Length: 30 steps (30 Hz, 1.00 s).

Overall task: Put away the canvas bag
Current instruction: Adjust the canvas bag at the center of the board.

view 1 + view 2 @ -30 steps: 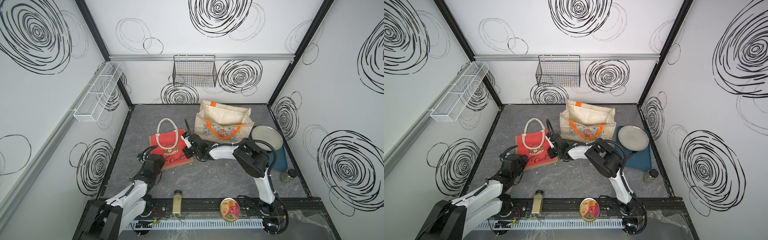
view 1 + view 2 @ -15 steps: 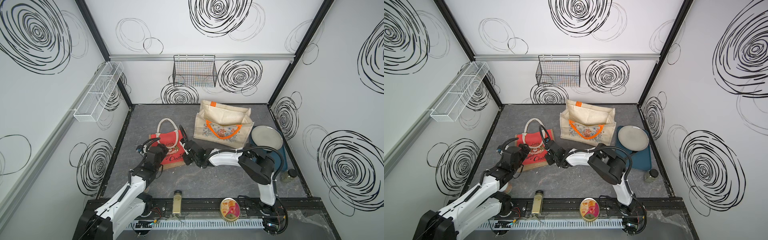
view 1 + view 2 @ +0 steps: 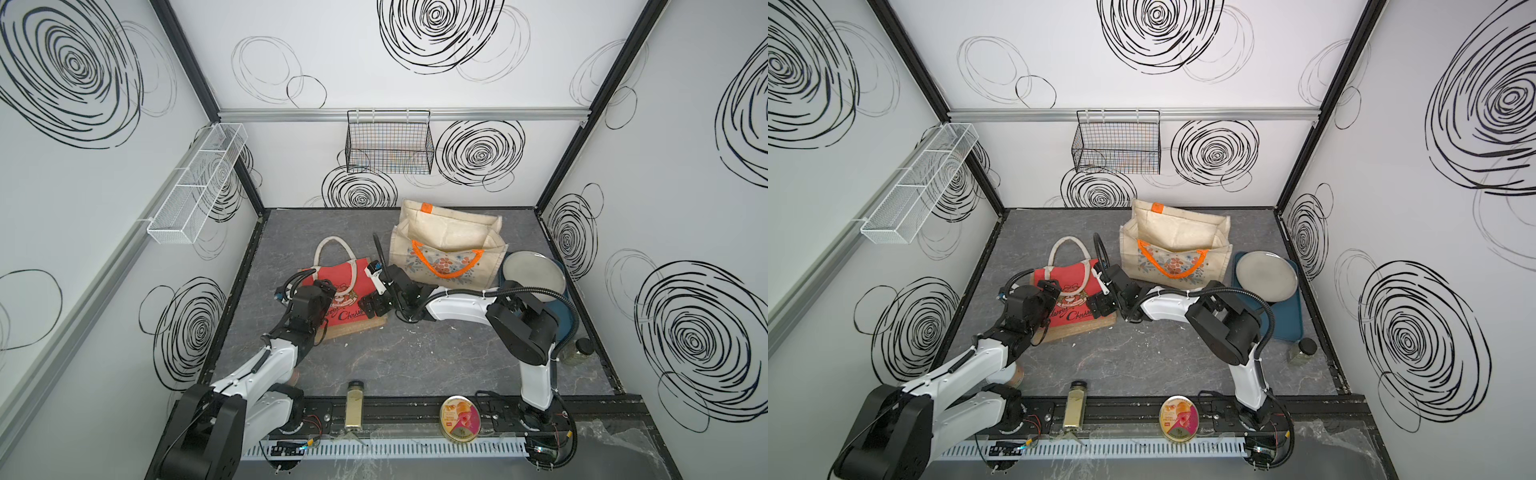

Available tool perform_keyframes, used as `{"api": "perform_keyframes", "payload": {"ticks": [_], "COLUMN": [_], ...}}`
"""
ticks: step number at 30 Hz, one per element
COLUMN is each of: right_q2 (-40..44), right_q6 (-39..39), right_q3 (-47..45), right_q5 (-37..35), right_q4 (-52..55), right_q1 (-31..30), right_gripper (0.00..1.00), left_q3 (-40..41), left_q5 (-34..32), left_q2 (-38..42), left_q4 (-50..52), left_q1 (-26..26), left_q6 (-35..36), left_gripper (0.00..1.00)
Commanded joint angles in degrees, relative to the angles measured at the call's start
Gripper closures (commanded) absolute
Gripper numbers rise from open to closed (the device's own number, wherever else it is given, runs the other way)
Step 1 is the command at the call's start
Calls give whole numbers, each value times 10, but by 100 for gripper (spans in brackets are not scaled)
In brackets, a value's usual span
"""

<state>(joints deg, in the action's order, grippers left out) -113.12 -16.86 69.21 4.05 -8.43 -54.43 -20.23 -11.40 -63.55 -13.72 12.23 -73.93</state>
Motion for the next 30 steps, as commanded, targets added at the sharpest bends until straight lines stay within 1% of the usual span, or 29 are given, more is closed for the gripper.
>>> {"api": "perform_keyframes", "payload": {"ticks": [1, 2, 3, 5, 6, 8, 9, 11, 12, 13, 14, 15, 16, 17, 18, 20, 21, 22, 24, 26, 27, 28, 30], "right_q2": [-20, -28, -36, -46, -48, -56, -61, -72, -77, -82, -86, -90, -94, -96, -98, -98, -96, -94, -90, -87, -86, -85, -84], "right_q6": [25, 29, 31, 32, 32, 30, 30, 27, 26, 27, 28, 30, 32, 33, 34, 32, 30, 28, 25, 23, 23, 23, 22], "right_q3": [37, 49, 58, 56, 52, 46, 45, 45, 43, 42, 42, 44, 44, 44, 43, 34, 27, 21, 12, 8, 5, 4, 0], "right_q5": [31, 42, 58, 63, 62, 56, 55, 56, 58, 58, 56, 49, 41, 36, 32, 27, 26, 25, 25, 25, 26, 27, 28], "right_q4": [-24, -14, -6, -9, -12, -11, -10, -4, -3, 0, 5, 14, 24, 30, 36, 39, 38, 35, 30, 28, 26, 25, 21], "right_q1": [2, 5, 5, -1, -5, -13, -15, -19, -20, -22, -25, -27, -29, -31, -31, -32, -32, -31, -30, -31, -31, -32, -32], "right_gripper": [21, 27, 36, 49, 53, 57, 60, 62, 64, 65, 66, 67, 68, 69, 69, 71, 72, 72, 73, 73, 73, 73, 74], "left_q3": [-21, -21, -22, -28, -31, -35, -37, -41, -46, -54, -60, -63, -64, -65, -63, -55, -51, -49, -48, -51, -53, -55, -63], "left_q5": [6, 20, 33, 42, 41, 34, 25, 25, 36, 48, 52, 51, 46, 40, 36, 25, 19, 16, 13, 11, 9, 9, 23], "left_q2": [-40, -56, -74, -103, -114, -132, -140, -158, -171, -183, -191, -198, -203, -208, -215, -226, -231, -234, -237, -235, -230, -224, -210], "left_q4": [-27, -45, -67, -86, -88, -92, -93, -109, -127, -133, -131, -130, -129, -125, -124, -132, -133, -139, -140, -136, -133, -135, -134], "left_q1": [-14, -21, -26, -28, -25, -20, -16, -12, -12, -9, -5, 0, 5, 10, 12, 14, 14, 14, 14, 12, 10, 6, -9], "left_q6": [-25, -33, -37, -43, -45, -46, -46, -42, -34, -29, -28, -32, -35, -40, -48, -67, -73, -76, -76, -70, -69, -68, -71], "left_gripper": [24, 27, 29, 32, 34, 38, 42, 47, 53, 57, 58, 57, 54, 50, 48, 61, 72, 76, 77, 86, 94, 98, 100]}}
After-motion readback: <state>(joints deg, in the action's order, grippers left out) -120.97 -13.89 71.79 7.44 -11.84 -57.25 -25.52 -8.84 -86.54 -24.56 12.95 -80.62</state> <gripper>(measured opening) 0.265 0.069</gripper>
